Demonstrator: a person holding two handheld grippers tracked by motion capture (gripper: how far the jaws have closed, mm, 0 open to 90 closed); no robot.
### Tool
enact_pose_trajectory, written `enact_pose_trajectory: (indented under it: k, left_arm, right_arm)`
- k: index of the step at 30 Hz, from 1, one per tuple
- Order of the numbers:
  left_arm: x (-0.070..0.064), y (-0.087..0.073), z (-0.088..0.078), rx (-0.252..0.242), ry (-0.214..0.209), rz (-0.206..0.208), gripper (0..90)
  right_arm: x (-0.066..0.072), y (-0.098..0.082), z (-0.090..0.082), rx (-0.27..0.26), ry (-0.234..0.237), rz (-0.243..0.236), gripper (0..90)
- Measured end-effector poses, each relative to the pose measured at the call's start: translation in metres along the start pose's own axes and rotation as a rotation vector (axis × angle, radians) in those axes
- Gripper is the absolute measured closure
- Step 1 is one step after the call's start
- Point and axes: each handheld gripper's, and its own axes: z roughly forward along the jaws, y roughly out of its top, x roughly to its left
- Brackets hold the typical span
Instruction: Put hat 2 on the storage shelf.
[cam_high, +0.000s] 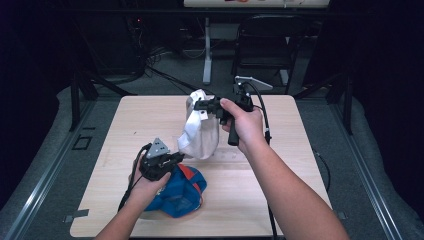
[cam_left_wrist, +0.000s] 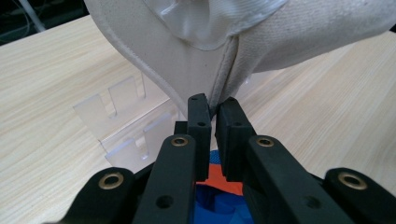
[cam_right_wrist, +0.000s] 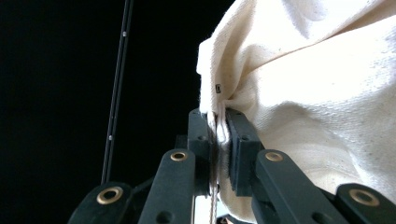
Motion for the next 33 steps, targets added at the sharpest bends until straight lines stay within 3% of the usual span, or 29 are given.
enact_pose_trajectory:
  k: [5, 12, 20, 27, 30, 32, 33]
  left_arm:
    - [0.010, -0.001, 0.001, 0.019, -0.038, -0.017, 85.4]
    - [0.012, -0.002, 0.004, 0.022, -0.042, -0.034, 85.4]
    - [0.013, -0.006, 0.003, 0.033, -0.001, -0.034, 85.4]
    - [0.010, -0.009, 0.003, 0.046, 0.046, -0.061, 85.8]
    - [0.010, -0.011, 0.004, 0.048, 0.048, -0.089, 85.8]
    - [0.010, -0.012, 0.007, 0.065, 0.047, -0.079, 85.9]
    - [0.009, -0.012, 0.008, 0.065, 0.068, -0.076, 86.0]
  right_arm:
    - [-0.003, 0.003, 0.003, -0.007, -0.011, 0.007, 82.0]
    - [-0.006, 0.006, 0.005, -0.008, -0.026, 0.006, 81.9]
    - [-0.007, 0.007, 0.010, -0.003, -0.061, -0.009, 81.4]
    - [-0.009, 0.007, 0.014, 0.007, -0.109, -0.048, 81.0]
    - [-0.010, 0.007, 0.015, 0.010, -0.130, -0.053, 81.1]
    - [-0.012, 0.007, 0.016, 0.012, -0.134, -0.058, 81.1]
    - [-0.013, 0.006, 0.016, 0.017, -0.138, -0.055, 81.1]
